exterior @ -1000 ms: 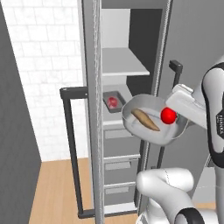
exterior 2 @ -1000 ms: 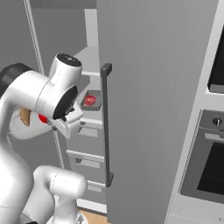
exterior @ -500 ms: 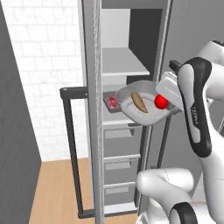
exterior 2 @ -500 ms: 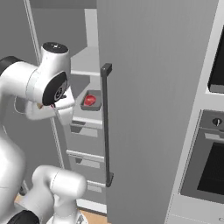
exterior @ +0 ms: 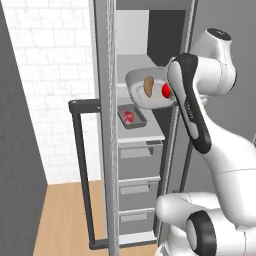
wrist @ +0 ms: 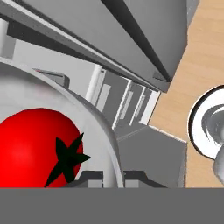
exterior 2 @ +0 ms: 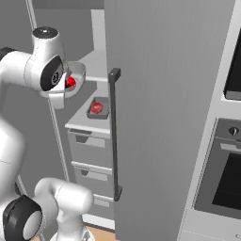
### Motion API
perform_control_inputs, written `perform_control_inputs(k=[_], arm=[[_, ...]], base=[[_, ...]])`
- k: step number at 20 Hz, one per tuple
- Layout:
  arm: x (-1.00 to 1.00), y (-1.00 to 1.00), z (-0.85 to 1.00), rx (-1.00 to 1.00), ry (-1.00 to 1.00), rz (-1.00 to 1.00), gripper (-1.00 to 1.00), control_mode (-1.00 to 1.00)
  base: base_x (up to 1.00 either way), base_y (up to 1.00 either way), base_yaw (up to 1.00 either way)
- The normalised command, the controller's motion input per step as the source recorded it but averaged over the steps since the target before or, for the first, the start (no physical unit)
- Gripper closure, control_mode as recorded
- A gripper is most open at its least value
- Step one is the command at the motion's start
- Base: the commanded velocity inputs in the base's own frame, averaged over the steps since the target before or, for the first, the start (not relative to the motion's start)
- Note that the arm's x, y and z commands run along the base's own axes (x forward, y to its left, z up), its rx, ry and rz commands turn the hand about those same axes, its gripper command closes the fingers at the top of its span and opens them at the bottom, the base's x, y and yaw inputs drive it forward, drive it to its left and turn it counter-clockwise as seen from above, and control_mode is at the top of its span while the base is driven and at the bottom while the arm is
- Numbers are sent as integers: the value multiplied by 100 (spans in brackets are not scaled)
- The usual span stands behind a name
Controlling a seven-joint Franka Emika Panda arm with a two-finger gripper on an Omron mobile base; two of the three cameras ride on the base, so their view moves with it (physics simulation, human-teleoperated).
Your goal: Take the meat container that has the steak and place it on the second highest rack of the freezer. Then take the vegetable container that has the tomato and sweet potato and place it on the highest rack of the freezer.
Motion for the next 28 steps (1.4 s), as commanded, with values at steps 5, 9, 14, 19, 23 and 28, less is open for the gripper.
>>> perform_control_inputs(k=[5, 9, 14, 19, 23, 28], arm=[[71, 18, 29, 0, -11, -30, 100, -100], [53, 3, 2, 1, -10, -17, 100, -100], [54, 0, -14, 2, -5, -1, 100, -100], [66, 0, -3, 0, -1, 2, 100, -100], [62, 0, -2, 0, 0, 0, 100, -100], [53, 0, 0, -4, 1, 0, 100, -100]], base=[[0, 0, 0], [0, 0, 0], [0, 0, 0], [0, 0, 0], [0, 0, 0], [0, 0, 0]])
